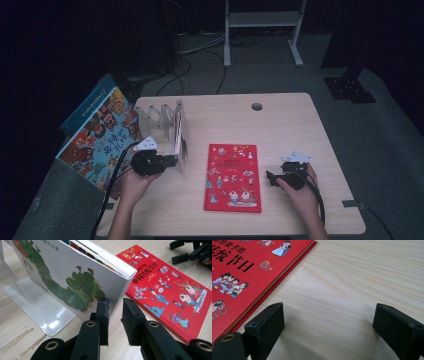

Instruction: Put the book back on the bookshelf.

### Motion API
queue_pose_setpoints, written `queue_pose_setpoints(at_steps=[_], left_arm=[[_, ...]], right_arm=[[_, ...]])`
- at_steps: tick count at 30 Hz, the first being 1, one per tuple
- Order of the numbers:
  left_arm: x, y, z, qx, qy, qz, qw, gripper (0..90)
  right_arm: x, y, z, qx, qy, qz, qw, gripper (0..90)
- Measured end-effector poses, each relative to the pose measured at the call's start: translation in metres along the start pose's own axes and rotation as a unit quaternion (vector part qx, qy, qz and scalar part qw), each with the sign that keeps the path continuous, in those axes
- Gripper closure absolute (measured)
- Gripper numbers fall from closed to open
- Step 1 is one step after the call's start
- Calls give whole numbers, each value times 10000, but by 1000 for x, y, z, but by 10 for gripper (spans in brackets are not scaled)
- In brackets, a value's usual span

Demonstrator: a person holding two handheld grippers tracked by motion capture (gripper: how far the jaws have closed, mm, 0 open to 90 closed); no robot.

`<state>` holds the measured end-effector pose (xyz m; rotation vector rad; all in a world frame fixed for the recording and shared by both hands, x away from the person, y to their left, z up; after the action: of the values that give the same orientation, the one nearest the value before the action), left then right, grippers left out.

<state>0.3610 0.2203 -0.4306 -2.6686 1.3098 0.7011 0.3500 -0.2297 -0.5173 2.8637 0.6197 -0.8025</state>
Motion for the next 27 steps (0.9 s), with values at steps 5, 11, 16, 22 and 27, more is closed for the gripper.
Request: queue_pose_setpoints(at_steps=[5,11,16,22,27], left_arm=[[-4,2,3,26,-44,15,10000,748],[-9,6,8,64,-104,36,9999,747],[-10,14,11,149,-166,135,9997,738],[-5,24,14,228,-264,328,9989,727],[1,31,16,261,-326,396,9983,689]], right_arm=[[0,0,0,-5,3,0,10000,92],[0,0,0,7,-4,3,10000,92],[0,0,0,24,-6,47,10000,92],[0,1,0,27,-5,56,10000,92],[-1,1,1,-57,12,-58,10000,121]])
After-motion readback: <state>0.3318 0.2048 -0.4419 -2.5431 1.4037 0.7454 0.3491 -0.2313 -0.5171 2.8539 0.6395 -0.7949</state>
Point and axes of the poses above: each handheld gripper's, and its own axes: x roughly forward along the jaws, z roughly out of its underside, y roughly to its right, the point moved 2 cm from there along x, roughly forward along the jaws, and after that the axes turned 12 degrees about y, right-handed, at the moved point
